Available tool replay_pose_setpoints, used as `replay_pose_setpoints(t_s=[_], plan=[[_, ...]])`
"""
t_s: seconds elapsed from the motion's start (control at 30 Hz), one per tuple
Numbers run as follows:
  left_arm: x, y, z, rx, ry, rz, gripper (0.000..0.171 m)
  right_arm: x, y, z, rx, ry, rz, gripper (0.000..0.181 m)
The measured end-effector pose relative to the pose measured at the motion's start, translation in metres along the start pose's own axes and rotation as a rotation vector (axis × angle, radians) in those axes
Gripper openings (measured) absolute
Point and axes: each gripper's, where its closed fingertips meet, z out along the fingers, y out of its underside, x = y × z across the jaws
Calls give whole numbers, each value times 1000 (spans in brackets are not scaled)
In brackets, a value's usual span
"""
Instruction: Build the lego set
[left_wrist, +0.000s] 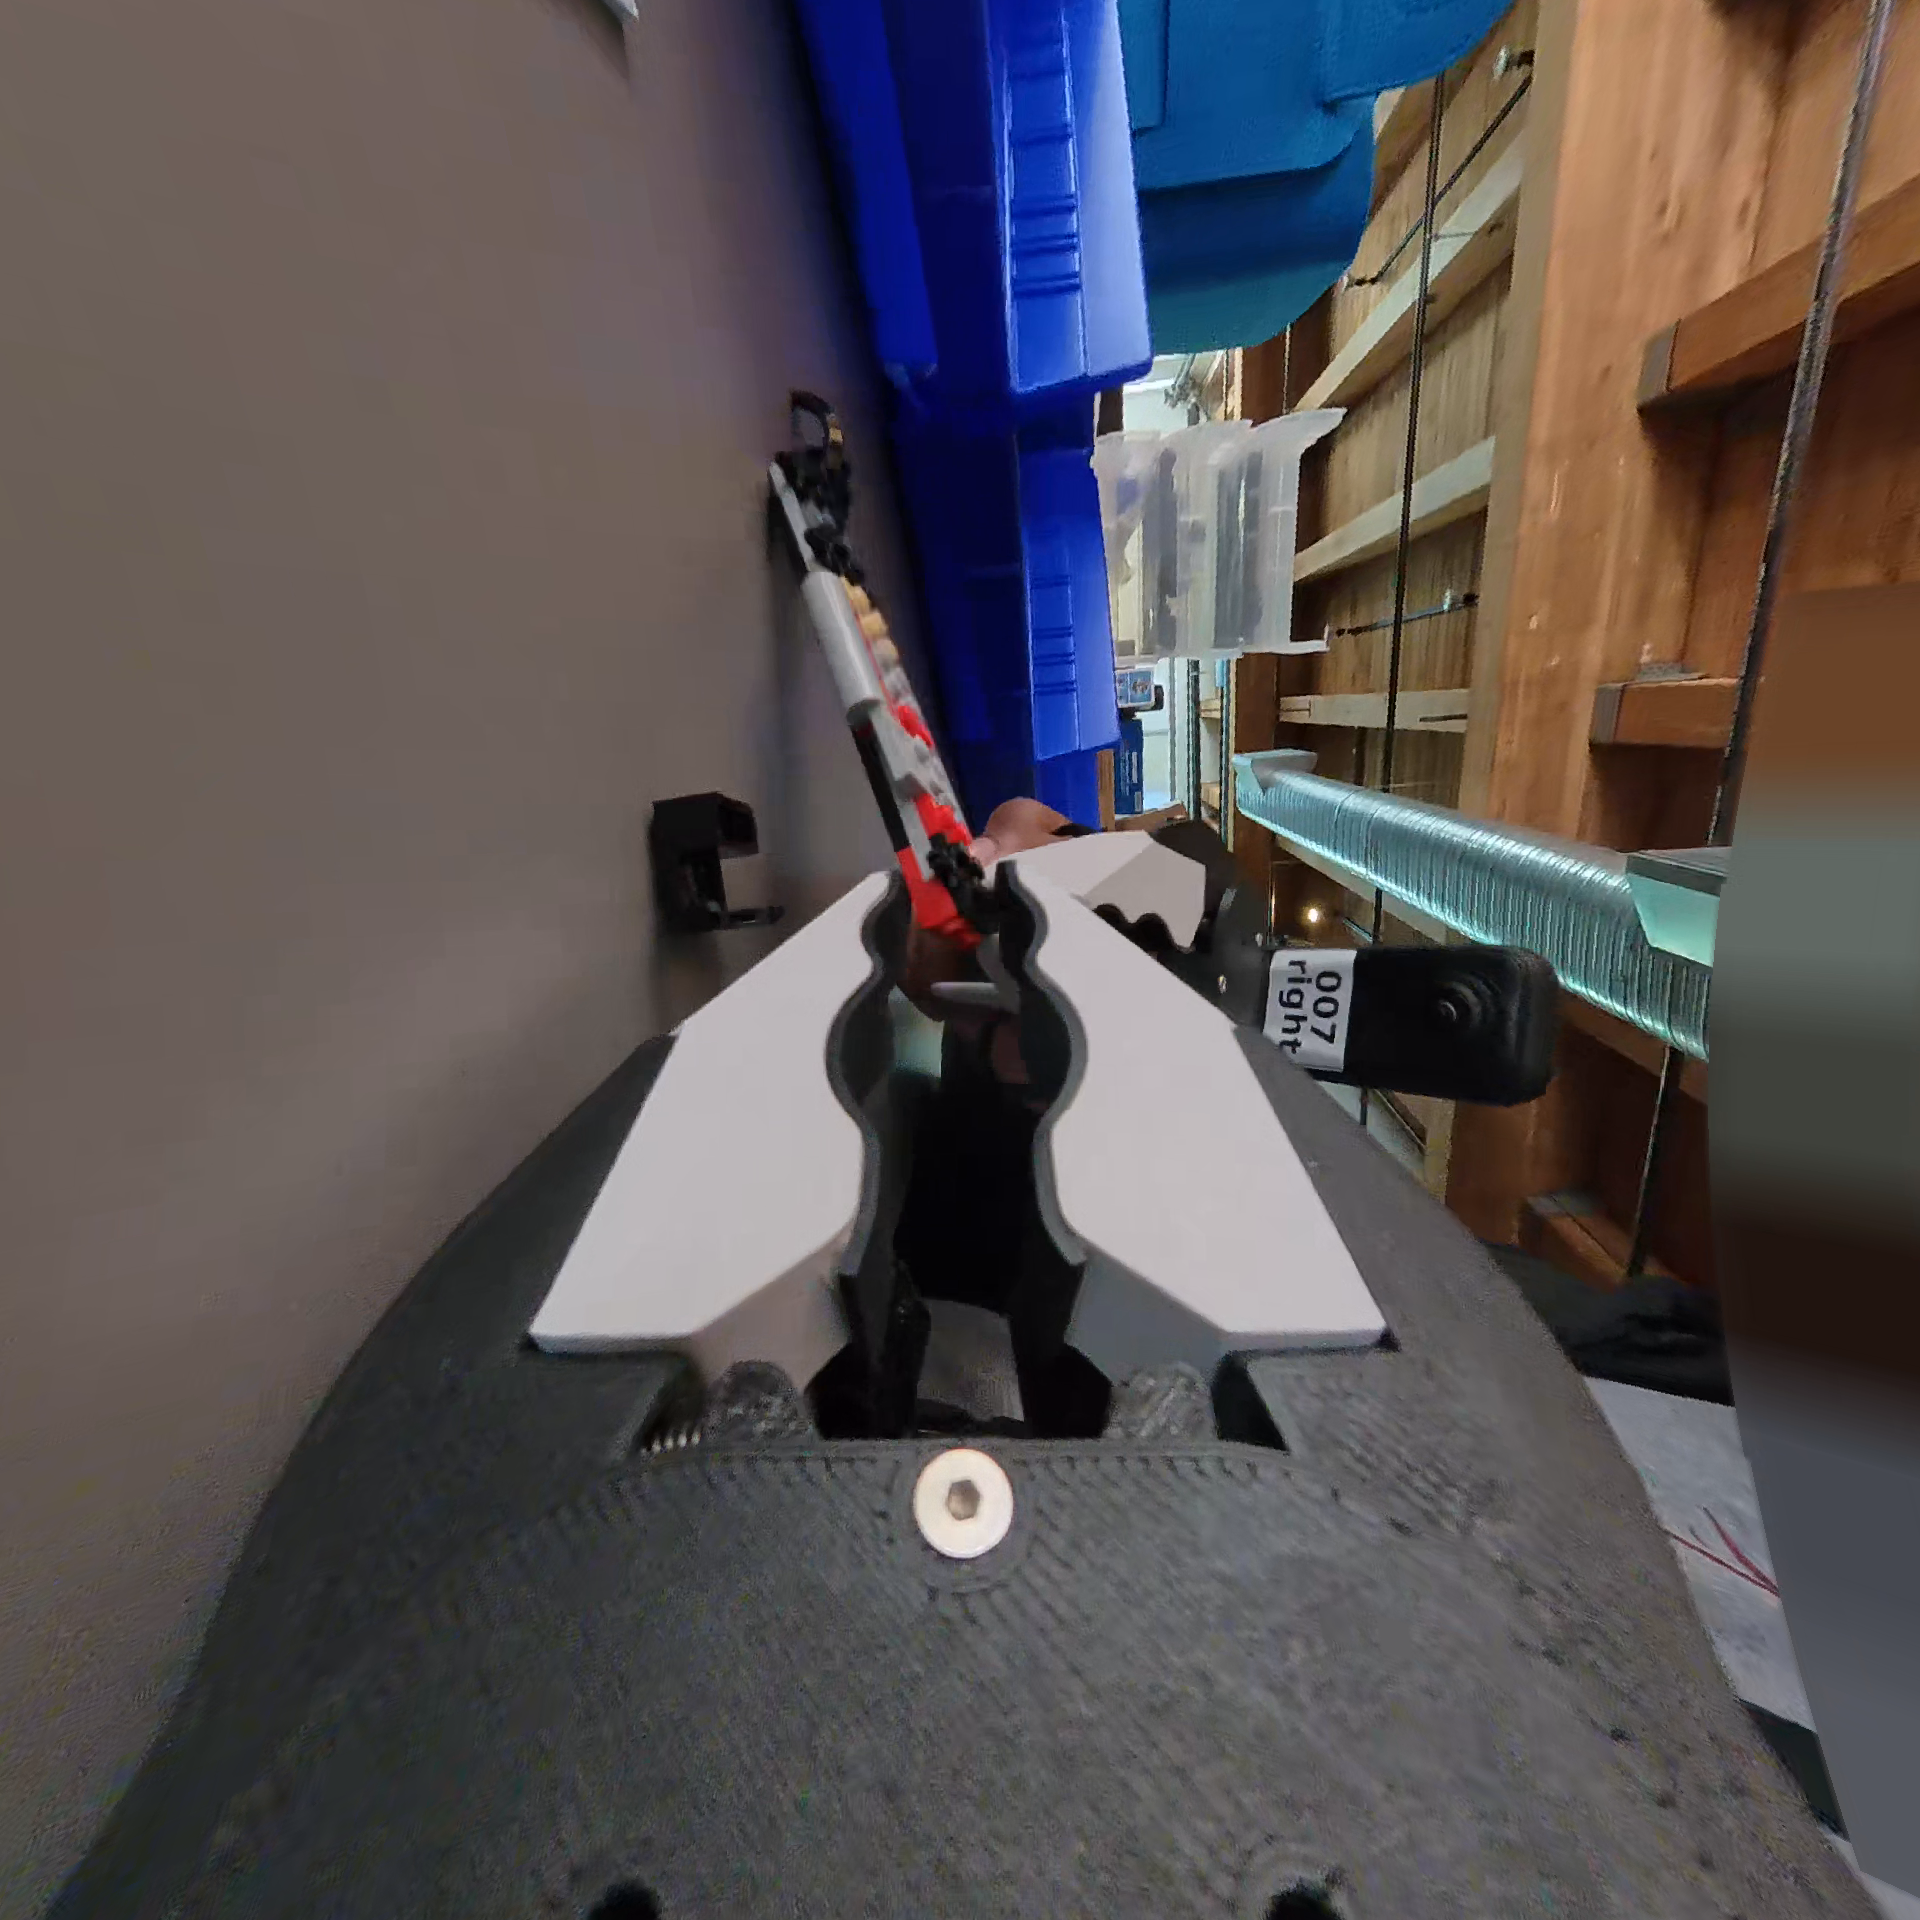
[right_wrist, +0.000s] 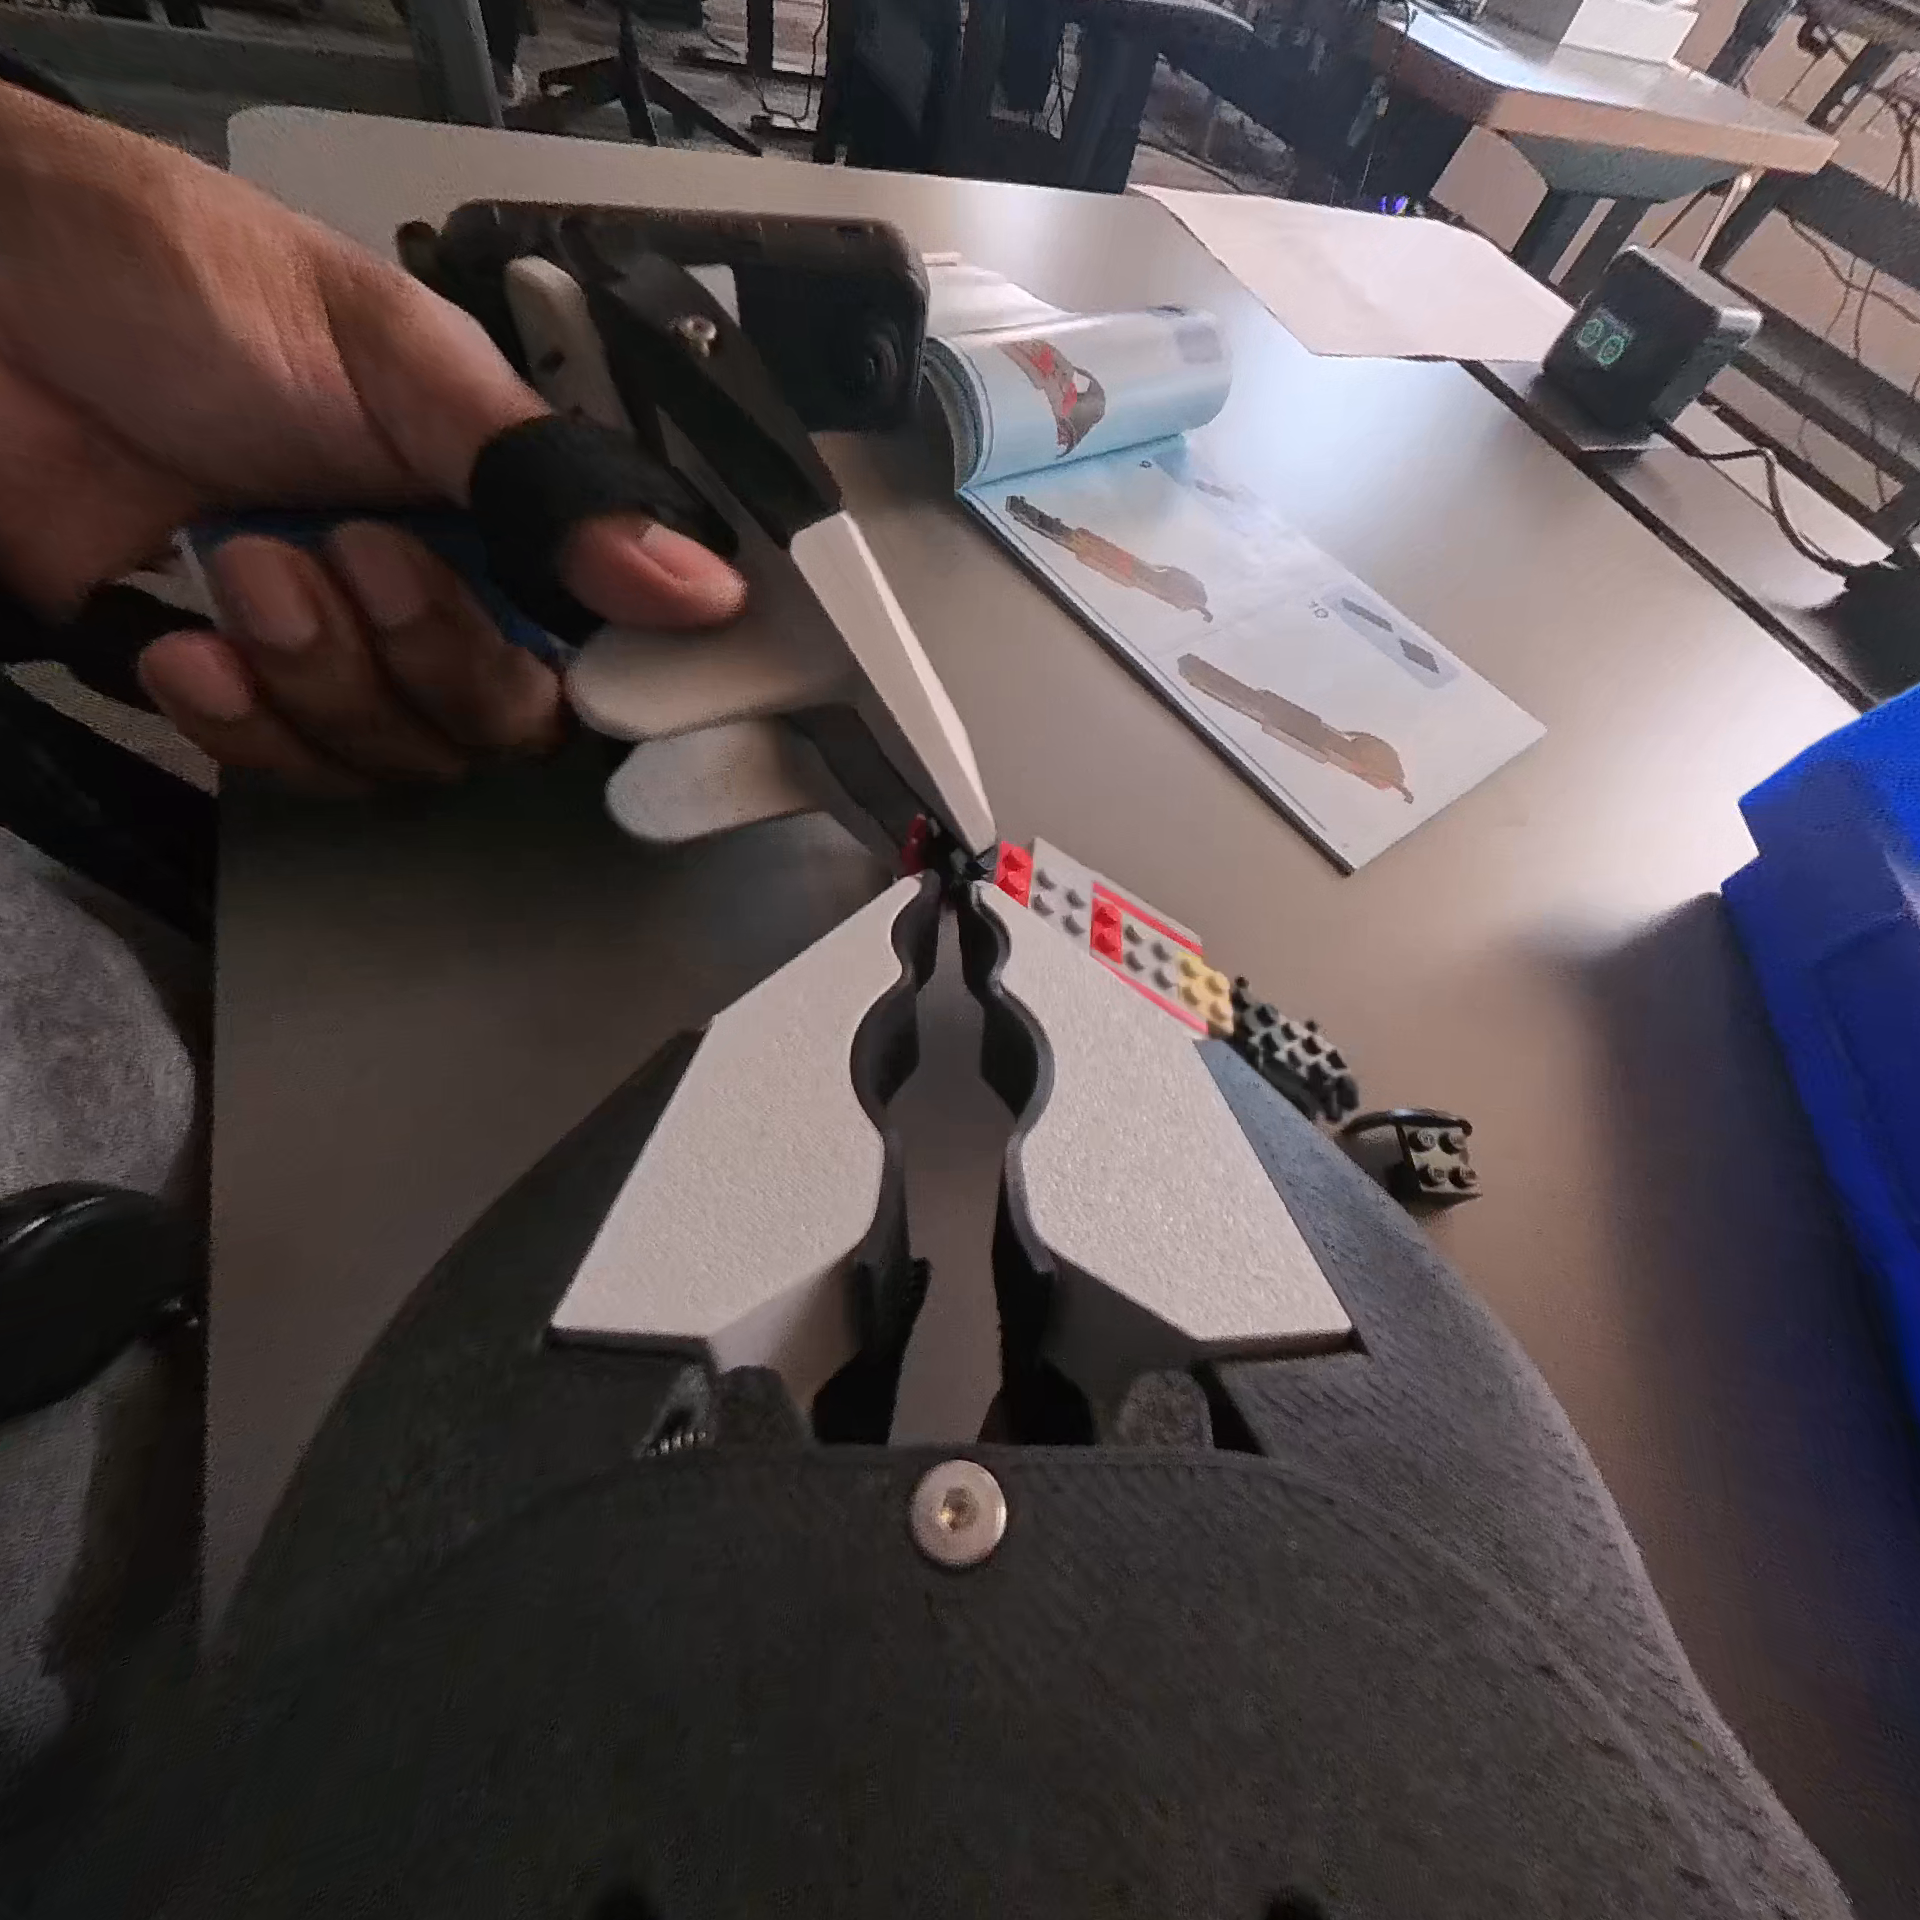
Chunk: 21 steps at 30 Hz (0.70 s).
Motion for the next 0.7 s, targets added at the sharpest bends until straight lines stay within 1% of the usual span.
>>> replay_pose_setpoints(t_s=[0.17, 0.27, 0.33, 0.4, 0.5, 0.6, 0.7], plan=[[2, -3, -3, 28, 2, 46, 13, -4, -1, 2, -2, 1, -15, 7], [5, -8, -7, 70, 18, 58, 13, -3, 0, 0, -7, 12, 11, 16], [11, -16, -12, 118, 53, 66, 13, 2, 0, -3, -2, 26, 80, 21], [18, -24, -17, 168, 94, 87, 13, 10, -2, -6, 22, 35, 213, 27], [31, -29, -21, 207, 170, 132, 12, 24, -13, -9, 123, 1, 488, 31], [44, -28, -22, 220, 229, 194, 12, 34, -29, -9, 254, -84, 753, 37], [51, -27, -24, 236, 259, 238, 12, 38, -46, -7, 364, -195, 937, 38]])
